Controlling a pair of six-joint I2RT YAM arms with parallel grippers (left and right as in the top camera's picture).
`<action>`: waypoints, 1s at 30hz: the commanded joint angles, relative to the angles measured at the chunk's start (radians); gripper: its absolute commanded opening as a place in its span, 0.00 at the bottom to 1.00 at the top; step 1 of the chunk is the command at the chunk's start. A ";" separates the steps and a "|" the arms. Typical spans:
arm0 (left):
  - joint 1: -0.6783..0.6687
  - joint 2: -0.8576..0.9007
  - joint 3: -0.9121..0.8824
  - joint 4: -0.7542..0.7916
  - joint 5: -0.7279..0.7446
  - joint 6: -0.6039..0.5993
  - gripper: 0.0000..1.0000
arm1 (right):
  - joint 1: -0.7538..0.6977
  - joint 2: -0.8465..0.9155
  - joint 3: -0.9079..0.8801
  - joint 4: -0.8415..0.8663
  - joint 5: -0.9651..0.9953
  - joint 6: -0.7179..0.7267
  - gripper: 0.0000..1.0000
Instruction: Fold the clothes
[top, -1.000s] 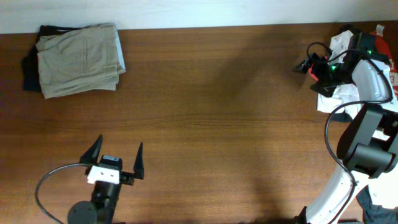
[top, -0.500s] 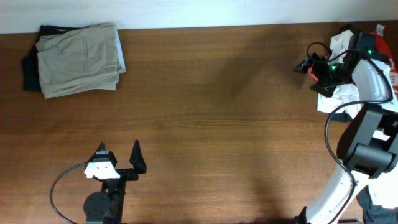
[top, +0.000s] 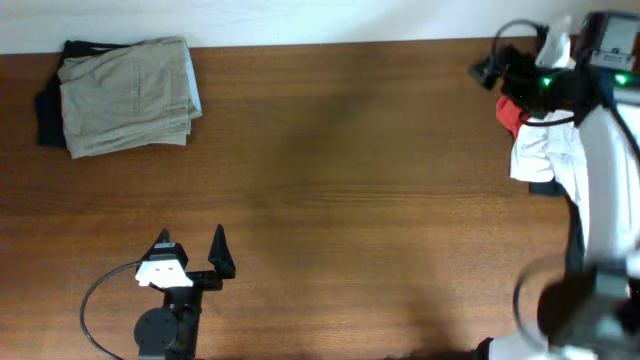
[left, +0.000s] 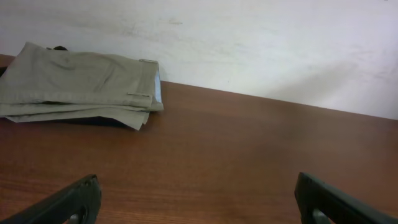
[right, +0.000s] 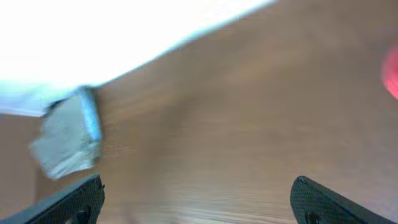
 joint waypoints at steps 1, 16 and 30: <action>-0.003 -0.008 -0.006 0.000 -0.013 -0.008 0.99 | 0.150 -0.230 0.010 -0.001 -0.004 -0.006 0.99; -0.003 -0.008 -0.006 0.000 -0.013 -0.008 0.99 | 0.283 -1.603 -1.670 0.900 0.409 -0.100 0.99; -0.003 -0.008 -0.006 0.000 -0.013 -0.008 0.99 | 0.283 -1.717 -1.759 0.824 0.466 -0.138 0.99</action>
